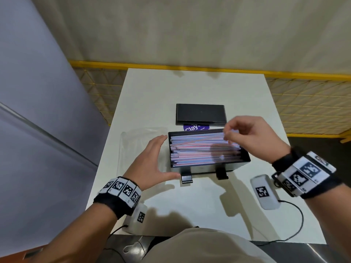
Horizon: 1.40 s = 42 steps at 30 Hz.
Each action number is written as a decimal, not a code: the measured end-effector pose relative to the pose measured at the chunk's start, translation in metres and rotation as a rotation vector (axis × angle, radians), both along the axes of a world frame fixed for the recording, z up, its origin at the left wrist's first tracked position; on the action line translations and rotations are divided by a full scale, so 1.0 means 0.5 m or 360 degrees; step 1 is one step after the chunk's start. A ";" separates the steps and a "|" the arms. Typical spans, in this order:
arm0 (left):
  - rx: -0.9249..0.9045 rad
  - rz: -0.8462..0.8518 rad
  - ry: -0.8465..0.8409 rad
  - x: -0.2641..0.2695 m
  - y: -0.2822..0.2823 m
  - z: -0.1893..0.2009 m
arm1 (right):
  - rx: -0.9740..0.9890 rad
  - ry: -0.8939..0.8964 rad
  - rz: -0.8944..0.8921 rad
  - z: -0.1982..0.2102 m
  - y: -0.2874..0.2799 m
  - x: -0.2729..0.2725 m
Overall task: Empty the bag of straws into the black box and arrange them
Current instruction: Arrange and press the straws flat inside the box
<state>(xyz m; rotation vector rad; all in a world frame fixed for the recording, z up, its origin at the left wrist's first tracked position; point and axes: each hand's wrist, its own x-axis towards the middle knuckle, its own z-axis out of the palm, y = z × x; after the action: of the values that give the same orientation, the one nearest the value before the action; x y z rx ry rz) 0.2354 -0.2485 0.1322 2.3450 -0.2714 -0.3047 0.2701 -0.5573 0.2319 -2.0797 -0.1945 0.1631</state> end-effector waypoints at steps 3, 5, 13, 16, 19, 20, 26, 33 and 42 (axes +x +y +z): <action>-0.0028 -0.0024 0.0014 0.005 -0.006 0.000 | -0.0458 -0.0072 0.0013 -0.076 -0.057 -0.009; -0.0095 -0.0035 0.0010 0.009 -0.013 -0.004 | -0.0874 -0.0183 0.0184 -0.121 -0.072 -0.007; -0.0444 0.0081 0.0119 -0.011 -0.060 -0.048 | -0.0638 0.0208 -0.0490 -0.152 -0.080 -0.009; -0.0677 0.0105 0.0196 -0.013 -0.093 -0.038 | 0.0156 0.1107 -0.0588 -0.145 -0.086 -0.001; -0.1172 0.0311 0.0353 0.012 -0.113 -0.025 | -0.0079 0.0800 -0.0530 -0.157 -0.068 0.014; -0.1295 0.0390 0.0350 0.015 -0.123 -0.017 | -0.0272 0.0658 -0.0513 -0.166 -0.080 0.015; -0.1588 0.0461 0.0361 0.079 -0.194 0.057 | -0.0436 0.0343 -0.0855 -0.120 -0.119 0.025; -0.1570 0.0619 0.0441 0.102 -0.177 0.073 | -0.0445 0.0250 -0.0798 -0.112 -0.121 0.025; -0.1681 0.0606 0.0490 0.066 -0.172 0.088 | -0.0351 0.0291 -0.0734 -0.102 -0.112 0.025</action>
<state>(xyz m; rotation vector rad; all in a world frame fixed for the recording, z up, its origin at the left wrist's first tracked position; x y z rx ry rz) 0.2683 -0.3343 0.1761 1.2438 0.1518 -0.2412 0.2825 -0.6132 0.1810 -2.2530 0.4296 0.0945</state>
